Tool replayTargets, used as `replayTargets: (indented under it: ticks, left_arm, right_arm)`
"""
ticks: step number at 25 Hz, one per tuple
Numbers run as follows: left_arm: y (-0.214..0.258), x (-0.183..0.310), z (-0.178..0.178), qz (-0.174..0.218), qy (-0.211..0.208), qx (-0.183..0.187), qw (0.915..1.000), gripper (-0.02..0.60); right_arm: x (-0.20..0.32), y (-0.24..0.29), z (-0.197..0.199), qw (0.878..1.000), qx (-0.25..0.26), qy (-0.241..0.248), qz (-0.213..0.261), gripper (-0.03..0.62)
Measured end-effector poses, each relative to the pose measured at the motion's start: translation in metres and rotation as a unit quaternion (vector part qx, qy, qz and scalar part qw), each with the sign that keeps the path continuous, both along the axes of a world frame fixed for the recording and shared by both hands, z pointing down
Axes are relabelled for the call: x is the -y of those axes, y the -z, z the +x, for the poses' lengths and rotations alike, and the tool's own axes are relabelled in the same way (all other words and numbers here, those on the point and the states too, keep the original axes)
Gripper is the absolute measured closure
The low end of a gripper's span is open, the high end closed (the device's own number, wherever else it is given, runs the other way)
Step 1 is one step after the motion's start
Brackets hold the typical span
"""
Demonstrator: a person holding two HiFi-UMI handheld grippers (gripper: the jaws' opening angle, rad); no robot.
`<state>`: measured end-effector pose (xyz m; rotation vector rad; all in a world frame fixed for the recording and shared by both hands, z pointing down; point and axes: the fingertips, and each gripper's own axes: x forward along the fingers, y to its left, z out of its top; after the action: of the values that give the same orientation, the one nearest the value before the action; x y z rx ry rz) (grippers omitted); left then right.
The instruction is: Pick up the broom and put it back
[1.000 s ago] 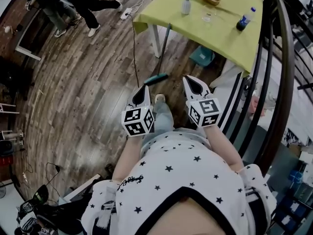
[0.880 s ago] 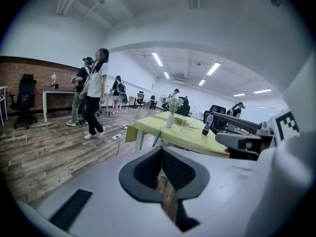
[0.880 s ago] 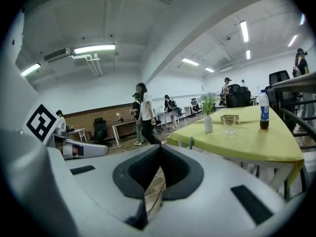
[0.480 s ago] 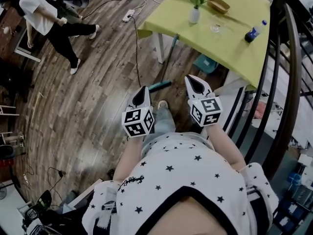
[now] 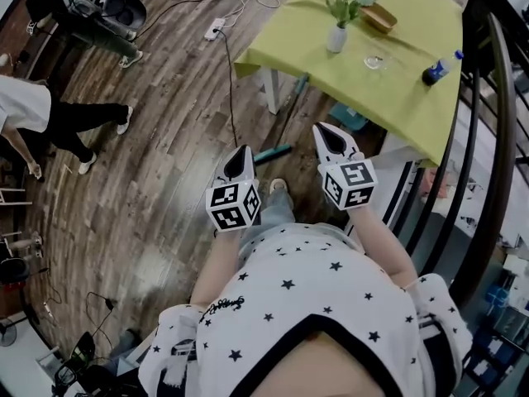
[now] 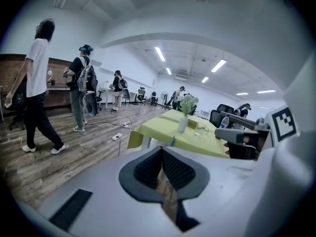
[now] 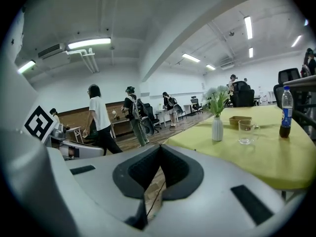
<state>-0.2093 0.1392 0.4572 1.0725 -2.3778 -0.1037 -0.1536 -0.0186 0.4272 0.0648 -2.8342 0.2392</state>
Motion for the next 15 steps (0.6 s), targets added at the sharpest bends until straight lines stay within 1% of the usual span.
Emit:
replayTargets:
  ticks: [9,15]
  left_arm:
    - [-0.016,0.016,-0.049,-0.008,-0.015,-0.015,0.9997,0.569]
    - [-0.023,0.034,-0.075,-0.010,-0.029,-0.025,0.9992,0.569]
  right_arm:
    - [0.014,-0.020,-0.053,1.000,-0.017,-0.009,-0.004,0.600]
    - [0.025,-0.031,-0.084,0.999,-0.028,-0.016,-0.008,0.600]
